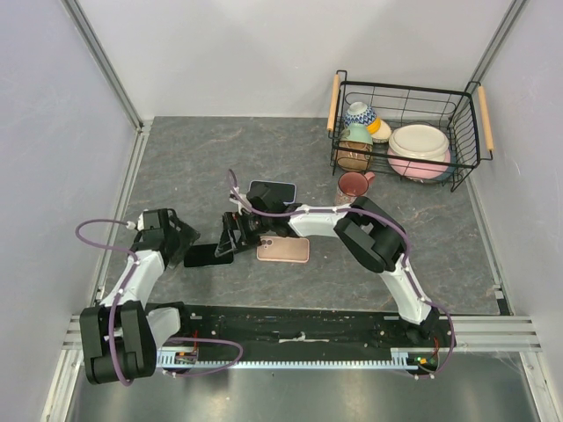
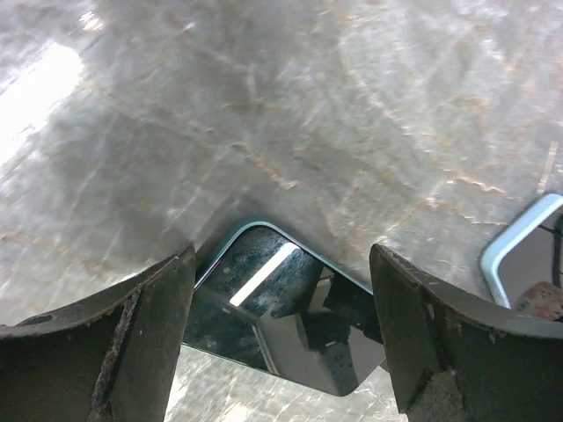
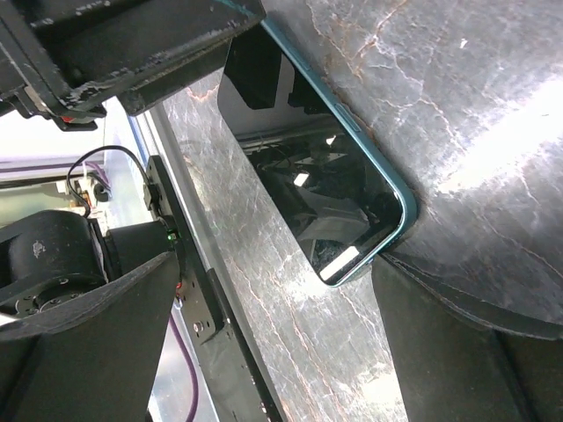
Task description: Put the phone into the phone case
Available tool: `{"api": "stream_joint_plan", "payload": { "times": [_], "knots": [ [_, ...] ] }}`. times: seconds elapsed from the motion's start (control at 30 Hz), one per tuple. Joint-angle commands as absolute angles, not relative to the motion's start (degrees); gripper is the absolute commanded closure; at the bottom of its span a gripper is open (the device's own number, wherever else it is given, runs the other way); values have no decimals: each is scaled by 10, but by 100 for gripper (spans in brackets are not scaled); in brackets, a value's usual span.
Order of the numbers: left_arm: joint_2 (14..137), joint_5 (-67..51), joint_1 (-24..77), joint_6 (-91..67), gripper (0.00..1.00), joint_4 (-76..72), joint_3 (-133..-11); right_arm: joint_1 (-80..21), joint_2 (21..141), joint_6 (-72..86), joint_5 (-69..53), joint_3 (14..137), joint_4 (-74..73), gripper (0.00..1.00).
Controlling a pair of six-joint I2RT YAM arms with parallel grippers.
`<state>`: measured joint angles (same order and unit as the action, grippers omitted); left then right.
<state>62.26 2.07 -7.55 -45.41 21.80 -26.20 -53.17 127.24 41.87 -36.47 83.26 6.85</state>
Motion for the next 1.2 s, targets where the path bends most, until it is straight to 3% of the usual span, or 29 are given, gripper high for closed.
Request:
{"api": "stream_joint_plan", "payload": {
  "times": [0.0,0.4,0.6,1.17],
  "knots": [
    [630,-166,-67,-453,15,134,-210,-541,1254,425,-369,817,98,2],
    [650,-287,-62,-439,20,38,-183,-512,1150,417,-340,797,68,2],
    [667,-292,-48,-428,20,20,-184,-511,1121,412,-333,788,50,2],
    [794,-259,129,-470,18,-45,-246,-460,1051,398,-293,642,40,2]
  ]
}}
